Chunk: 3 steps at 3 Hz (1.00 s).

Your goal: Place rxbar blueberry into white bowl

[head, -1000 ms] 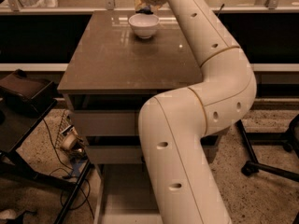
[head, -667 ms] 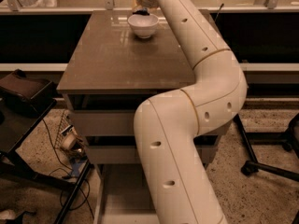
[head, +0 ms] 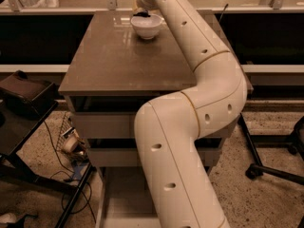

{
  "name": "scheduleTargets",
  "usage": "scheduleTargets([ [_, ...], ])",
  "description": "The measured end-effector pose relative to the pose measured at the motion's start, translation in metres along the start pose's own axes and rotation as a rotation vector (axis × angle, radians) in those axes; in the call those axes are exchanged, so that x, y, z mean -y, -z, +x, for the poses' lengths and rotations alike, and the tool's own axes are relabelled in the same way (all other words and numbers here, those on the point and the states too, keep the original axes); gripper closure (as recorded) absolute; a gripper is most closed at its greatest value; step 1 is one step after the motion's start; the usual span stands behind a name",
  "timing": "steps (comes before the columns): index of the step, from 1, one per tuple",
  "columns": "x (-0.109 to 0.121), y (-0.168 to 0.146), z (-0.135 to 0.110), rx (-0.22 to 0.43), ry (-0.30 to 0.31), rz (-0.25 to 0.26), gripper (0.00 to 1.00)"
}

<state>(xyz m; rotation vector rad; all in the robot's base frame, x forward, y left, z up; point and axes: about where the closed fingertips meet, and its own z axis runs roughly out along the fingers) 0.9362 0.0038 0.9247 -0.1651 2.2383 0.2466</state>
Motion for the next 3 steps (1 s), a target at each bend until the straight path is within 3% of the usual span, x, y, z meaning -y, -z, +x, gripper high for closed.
scheduleTargets([
  [1,0.0002,-0.0030,0.0025,-0.005,0.000,0.001,0.41],
  [2,-0.0009,-0.0076,0.0062,-0.012,0.001,0.000,0.11],
  [3,-0.0014,-0.0099,0.0081,-0.016,0.001,0.000,0.00],
])
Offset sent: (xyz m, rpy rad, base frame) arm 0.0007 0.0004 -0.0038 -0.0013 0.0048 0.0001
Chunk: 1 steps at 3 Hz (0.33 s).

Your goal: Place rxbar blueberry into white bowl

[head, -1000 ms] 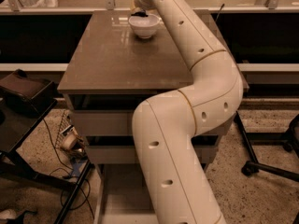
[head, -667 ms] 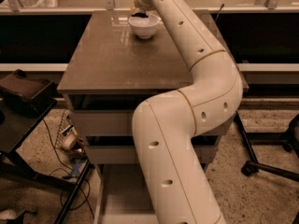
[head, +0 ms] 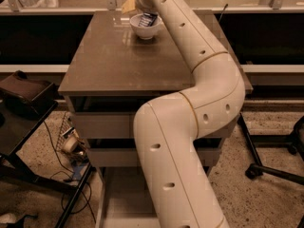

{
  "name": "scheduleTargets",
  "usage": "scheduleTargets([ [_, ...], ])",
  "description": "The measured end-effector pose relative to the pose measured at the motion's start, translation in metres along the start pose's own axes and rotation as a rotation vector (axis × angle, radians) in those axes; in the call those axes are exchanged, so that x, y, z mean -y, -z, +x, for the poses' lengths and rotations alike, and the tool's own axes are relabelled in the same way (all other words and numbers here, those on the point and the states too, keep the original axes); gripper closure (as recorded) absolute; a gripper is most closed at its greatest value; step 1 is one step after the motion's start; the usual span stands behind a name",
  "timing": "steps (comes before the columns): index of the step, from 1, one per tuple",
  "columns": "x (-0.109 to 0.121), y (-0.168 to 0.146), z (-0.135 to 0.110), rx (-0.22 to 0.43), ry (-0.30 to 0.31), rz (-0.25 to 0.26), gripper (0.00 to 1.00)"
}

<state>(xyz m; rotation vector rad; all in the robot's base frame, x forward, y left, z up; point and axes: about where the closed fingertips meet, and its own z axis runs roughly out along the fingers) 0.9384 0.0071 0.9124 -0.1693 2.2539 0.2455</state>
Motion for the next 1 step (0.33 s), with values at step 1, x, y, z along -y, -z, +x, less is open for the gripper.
scheduleTargets([
  [1,0.0000,-0.0001,0.0001,0.000,0.000,0.000,0.00],
])
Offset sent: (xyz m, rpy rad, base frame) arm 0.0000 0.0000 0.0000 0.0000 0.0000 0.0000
